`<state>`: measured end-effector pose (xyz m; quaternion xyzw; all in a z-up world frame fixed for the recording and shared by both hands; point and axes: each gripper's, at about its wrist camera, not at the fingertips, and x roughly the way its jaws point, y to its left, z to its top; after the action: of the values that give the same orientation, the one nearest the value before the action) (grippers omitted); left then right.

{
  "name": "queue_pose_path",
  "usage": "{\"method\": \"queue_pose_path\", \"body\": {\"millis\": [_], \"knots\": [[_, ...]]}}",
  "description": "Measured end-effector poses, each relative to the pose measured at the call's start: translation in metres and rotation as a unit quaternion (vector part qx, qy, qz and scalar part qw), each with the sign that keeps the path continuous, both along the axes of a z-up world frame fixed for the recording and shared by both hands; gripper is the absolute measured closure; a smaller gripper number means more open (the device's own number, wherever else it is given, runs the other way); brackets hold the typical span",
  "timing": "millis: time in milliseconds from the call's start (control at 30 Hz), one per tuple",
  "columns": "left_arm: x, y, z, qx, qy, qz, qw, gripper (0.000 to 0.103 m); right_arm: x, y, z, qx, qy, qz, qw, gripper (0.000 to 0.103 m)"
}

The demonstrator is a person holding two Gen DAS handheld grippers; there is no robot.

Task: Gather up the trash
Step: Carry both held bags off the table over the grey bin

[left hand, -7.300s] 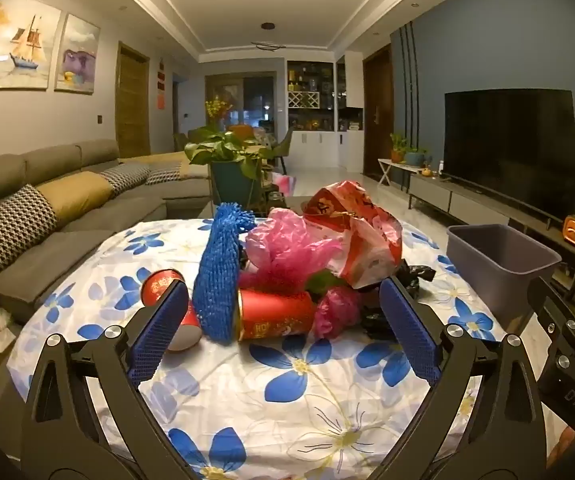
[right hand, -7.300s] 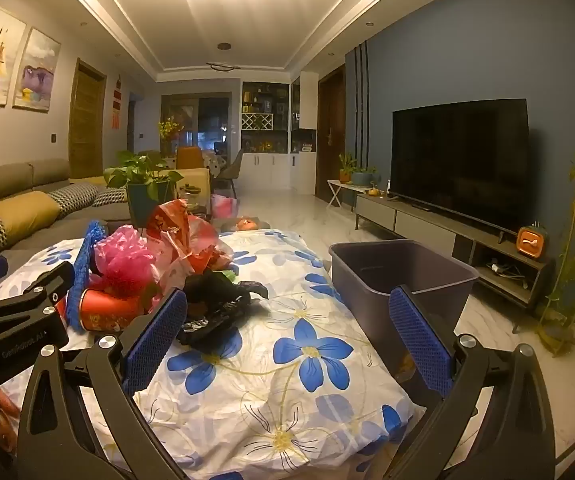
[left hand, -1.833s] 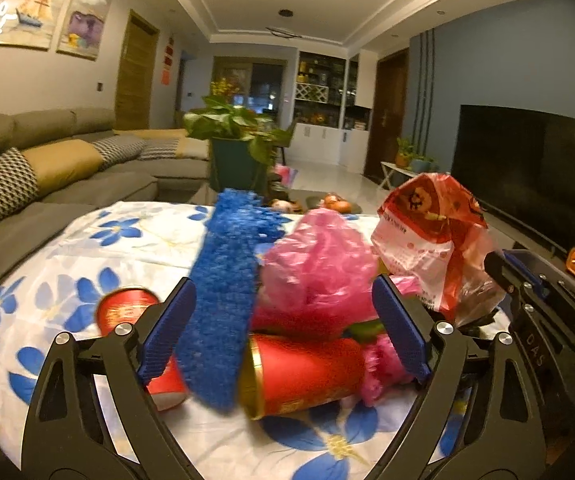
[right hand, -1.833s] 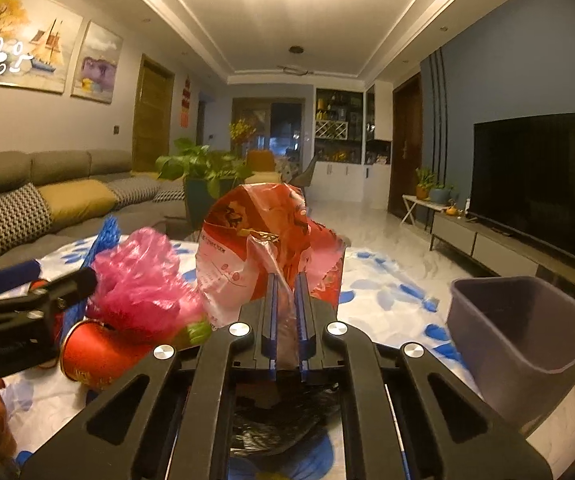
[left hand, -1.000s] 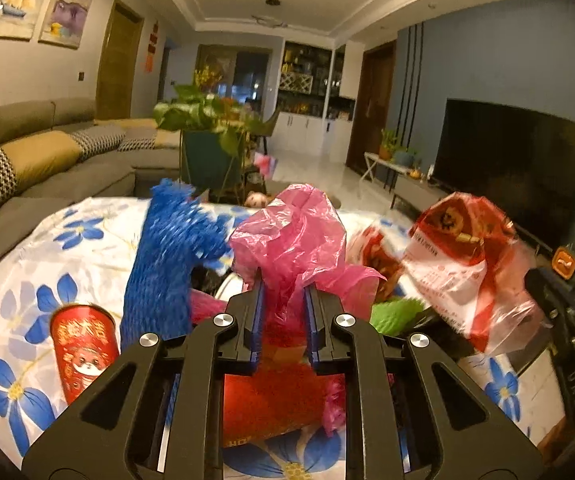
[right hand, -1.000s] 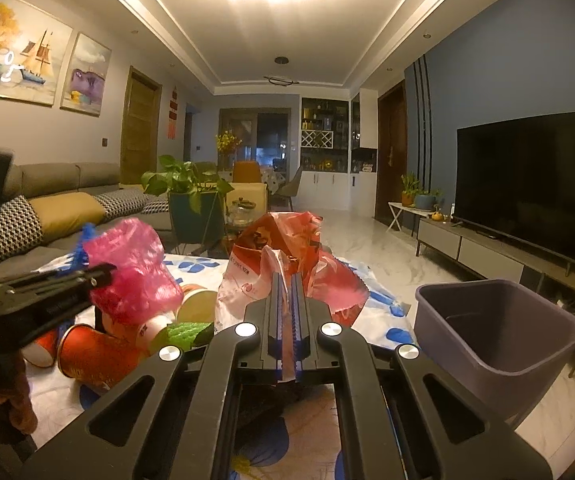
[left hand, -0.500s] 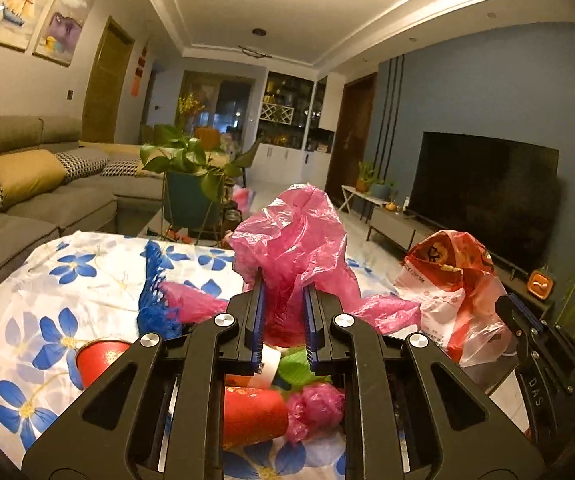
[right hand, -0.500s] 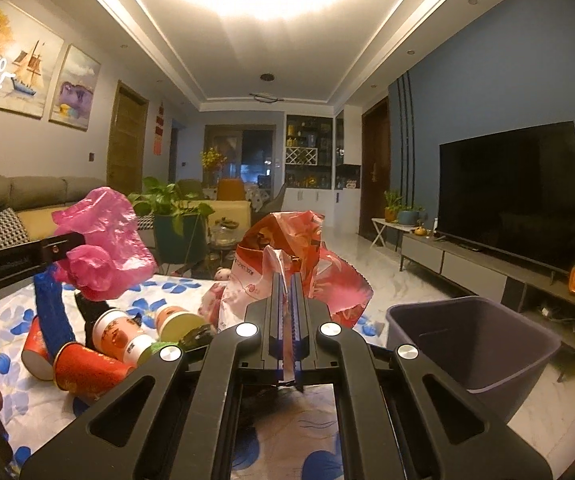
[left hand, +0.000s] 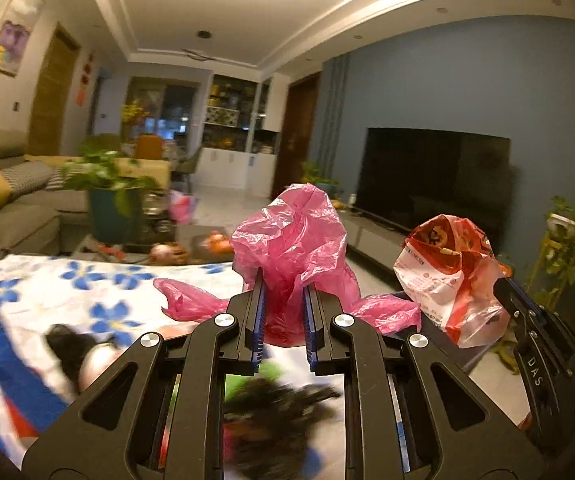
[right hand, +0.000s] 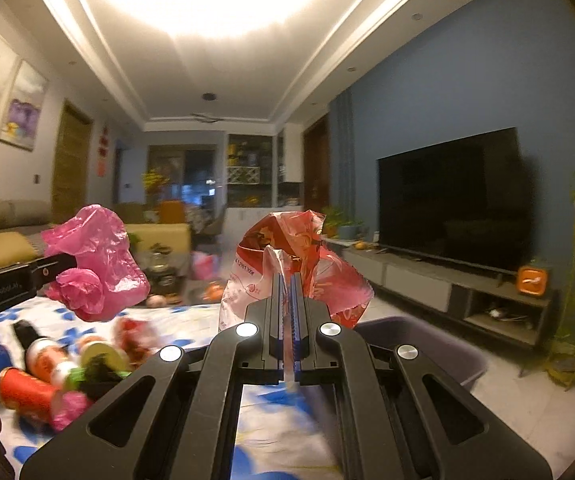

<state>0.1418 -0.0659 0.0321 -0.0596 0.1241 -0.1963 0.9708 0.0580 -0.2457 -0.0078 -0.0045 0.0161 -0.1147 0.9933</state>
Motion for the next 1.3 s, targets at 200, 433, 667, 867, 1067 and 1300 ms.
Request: {"method": "queue_pose_path", "body": {"millis": [200, 433, 667, 867, 1067, 1300], "knots": [[0.02, -0.059, -0.007, 0.005, -0.002, -0.053, 0.9986, 0.088, -0.004, -0.036, -0.003, 0.003, -0.009, -0.05, 0.999, 0.099], [0.052, -0.117, -0.026, 0.009, 0.01, -0.089, 0.9959, 0.088, 0.003, -0.07, -0.014, 0.02, -0.002, -0.087, 0.996, 0.099], [0.069, -0.166, -0.044, 0.024, 0.004, -0.119, 0.9926, 0.087, 0.014, -0.087, -0.022, 0.031, 0.007, -0.109, 0.994, 0.099], [0.084, -0.191, -0.058, 0.022, 0.022, -0.138, 0.9899, 0.087, 0.025, -0.094, -0.029, 0.034, 0.012, -0.117, 0.993, 0.099], [0.094, -0.207, -0.071, 0.025, 0.033, -0.158, 0.9865, 0.087, 0.031, -0.094, -0.03, 0.045, 0.018, -0.118, 0.992, 0.099], [0.095, -0.217, -0.082, 0.036, 0.044, -0.179, 0.9822, 0.087, 0.04, -0.101, -0.03, 0.053, 0.028, -0.114, 0.992, 0.099]]}}
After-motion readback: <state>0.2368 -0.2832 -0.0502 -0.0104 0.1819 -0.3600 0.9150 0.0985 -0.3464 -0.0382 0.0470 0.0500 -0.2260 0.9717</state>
